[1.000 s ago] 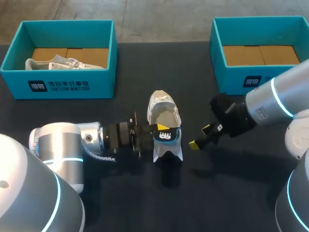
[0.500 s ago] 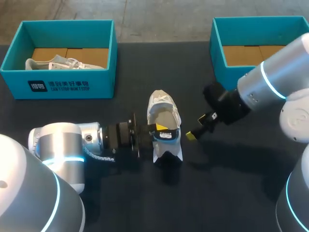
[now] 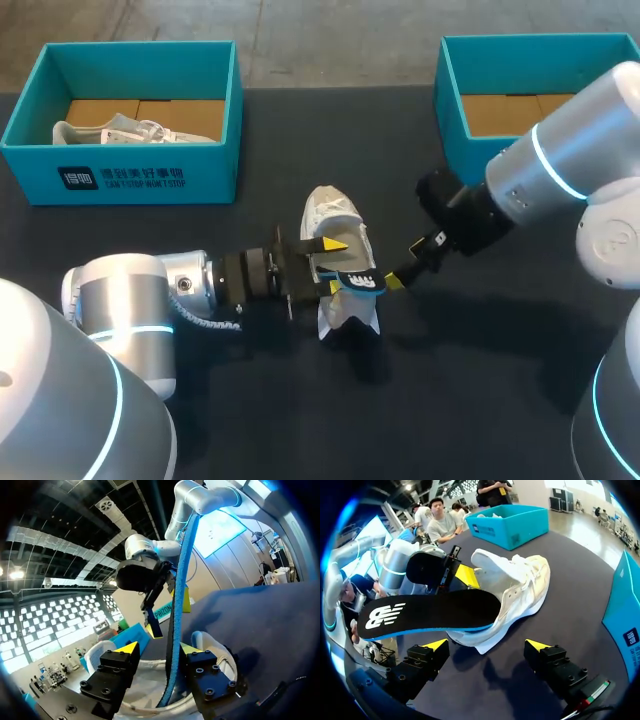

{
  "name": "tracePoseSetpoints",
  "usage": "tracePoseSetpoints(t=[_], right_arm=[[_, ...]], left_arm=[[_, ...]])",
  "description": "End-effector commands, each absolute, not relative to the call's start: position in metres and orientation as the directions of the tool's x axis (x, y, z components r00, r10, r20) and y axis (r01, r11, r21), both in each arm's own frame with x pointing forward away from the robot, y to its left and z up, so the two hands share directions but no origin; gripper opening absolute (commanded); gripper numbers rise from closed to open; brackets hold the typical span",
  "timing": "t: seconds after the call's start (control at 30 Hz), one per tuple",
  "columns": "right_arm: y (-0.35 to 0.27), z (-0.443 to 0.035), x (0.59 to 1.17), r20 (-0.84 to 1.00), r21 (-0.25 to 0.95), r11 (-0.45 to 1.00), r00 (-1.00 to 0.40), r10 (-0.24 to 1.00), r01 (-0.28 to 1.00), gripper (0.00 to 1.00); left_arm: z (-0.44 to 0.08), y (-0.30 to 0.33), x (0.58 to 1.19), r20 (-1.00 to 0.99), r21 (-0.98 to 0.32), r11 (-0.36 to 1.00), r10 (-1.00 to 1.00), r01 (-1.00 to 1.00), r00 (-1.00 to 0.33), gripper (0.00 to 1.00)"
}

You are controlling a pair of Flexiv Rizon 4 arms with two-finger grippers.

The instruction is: Take the shoe out of the shoebox, open the shoe tongue, remove and reinsert the insole, then place the shoe into the shoebox

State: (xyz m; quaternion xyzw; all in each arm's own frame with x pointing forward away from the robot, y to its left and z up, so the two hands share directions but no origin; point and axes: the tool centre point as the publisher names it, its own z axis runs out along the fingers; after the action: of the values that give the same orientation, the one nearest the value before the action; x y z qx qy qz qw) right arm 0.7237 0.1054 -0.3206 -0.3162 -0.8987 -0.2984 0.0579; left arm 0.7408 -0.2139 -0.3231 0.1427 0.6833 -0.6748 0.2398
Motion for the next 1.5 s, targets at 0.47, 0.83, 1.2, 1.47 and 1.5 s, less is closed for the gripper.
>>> tracePoseSetpoints(t=[0.47, 0.83, 1.2, 1.47, 1.5], right_arm=[[0.098, -0.328, 0.72, 0.3, 0.503, 0.603, -0.78, 0.549, 0.619, 1.0], [0.096, -0.332, 0.72, 0.313, 0.499, 0.593, -0.77, 0.556, 0.632, 1.0], [0.093, -0.337, 0.719, 0.327, 0.492, 0.584, -0.758, 0.564, 0.646, 1.0], [0.092, -0.338, 0.72, 0.331, 0.493, 0.58, -0.756, 0.565, 0.649, 1.0], [0.092, -0.338, 0.72, 0.331, 0.493, 0.58, -0.756, 0.564, 0.648, 1.0]], left_arm=[[-0.32, -0.209, 0.73, -0.524, -0.851, 0.035, -0.126, 0.524, -0.842, 0.0], [-0.335, -0.206, 0.739, -0.516, -0.857, 0.069, -0.105, 0.511, -0.85, 0.0], [-0.336, -0.208, 0.748, -0.508, -0.861, 0.089, -0.106, 0.501, -0.855, 0.36], [-0.324, -0.205, 0.74, -0.514, -0.858, 0.062, -0.116, 0.511, -0.85, 0.43], [-0.323, -0.205, 0.739, -0.514, -0.857, 0.06, -0.118, 0.511, -0.849, 0.43]])
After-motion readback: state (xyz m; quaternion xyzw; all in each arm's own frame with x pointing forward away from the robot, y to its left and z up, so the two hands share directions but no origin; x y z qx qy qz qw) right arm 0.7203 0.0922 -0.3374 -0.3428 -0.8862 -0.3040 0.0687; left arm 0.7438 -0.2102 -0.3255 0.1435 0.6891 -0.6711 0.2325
